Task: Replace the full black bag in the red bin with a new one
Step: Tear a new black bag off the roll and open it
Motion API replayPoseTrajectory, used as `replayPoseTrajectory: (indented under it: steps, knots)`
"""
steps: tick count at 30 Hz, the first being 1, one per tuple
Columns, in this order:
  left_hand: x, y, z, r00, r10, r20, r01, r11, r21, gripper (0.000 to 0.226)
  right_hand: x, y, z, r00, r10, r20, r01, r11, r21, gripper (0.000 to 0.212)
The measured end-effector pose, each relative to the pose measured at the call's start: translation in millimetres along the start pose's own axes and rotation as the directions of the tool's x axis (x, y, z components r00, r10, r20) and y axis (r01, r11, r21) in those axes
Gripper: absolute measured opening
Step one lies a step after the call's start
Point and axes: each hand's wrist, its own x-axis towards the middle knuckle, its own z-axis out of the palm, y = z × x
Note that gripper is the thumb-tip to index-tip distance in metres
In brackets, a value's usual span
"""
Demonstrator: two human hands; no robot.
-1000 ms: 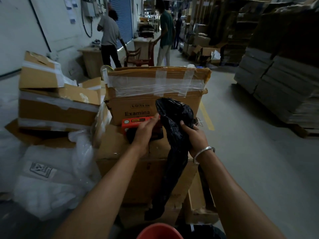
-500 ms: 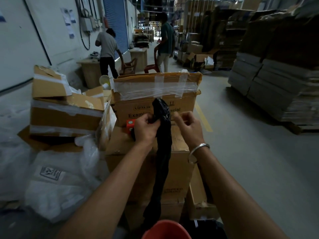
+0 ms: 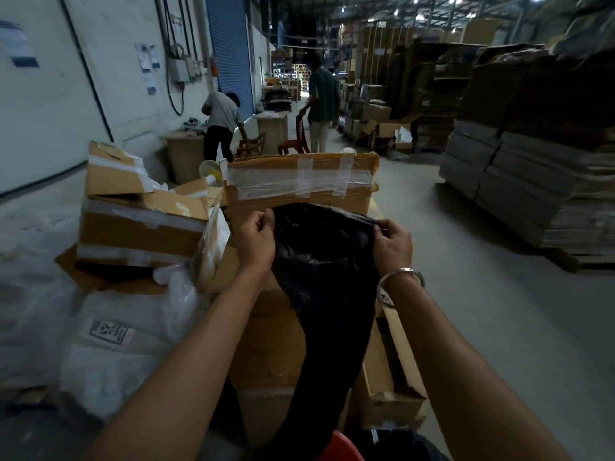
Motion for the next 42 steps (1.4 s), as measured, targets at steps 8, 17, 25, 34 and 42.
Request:
replayPoseTrajectory:
  steps: [8, 17, 25, 34, 42]
  knots:
    - [-26.1, 17.9, -32.7, 0.846, -0.133, 0.517, -0.089, 0.919, 0.383, 0.035, 0.8, 8.4, -51.3, 0.997, 0.078, -0.019, -0.079, 0.997, -0.018, 0.027]
    - [-83.3, 24.2, -6.3, 0.966, 0.158, -0.206, -0.001, 0.795, 0.606, 0.031, -6.3, 1.8, -68.1, 0.932, 0.34, 0.125, -0.359, 0.912, 0.198, 0.028]
    - [-163.3, -18.5, 30.2, 0.968, -0.063, 0.244, -0.046, 0.908, 0.417, 0.084, -29.5, -29.0, -32.9, 0.803, 0.383, 0.457, -0.595, 0.563, 0.573, 0.03]
    - [-144.9, -30.3, 44.1, 0.844, -0.29, 0.452, 0.226, 0.955, 0.192, 0.018, -18.9, -33.5, -47.7, 0.767, 0.097, 0.634, -0.58, 0.527, 0.621, 0.054]
    - [-108.2, 6.4, 46.6, 0.966, -0.206, 0.157, 0.213, 0.977, -0.023, 0.024, -51.1, 11.0, -52.8, 0.797, 0.157, 0.584, -0.094, 0.986, -0.137, 0.063]
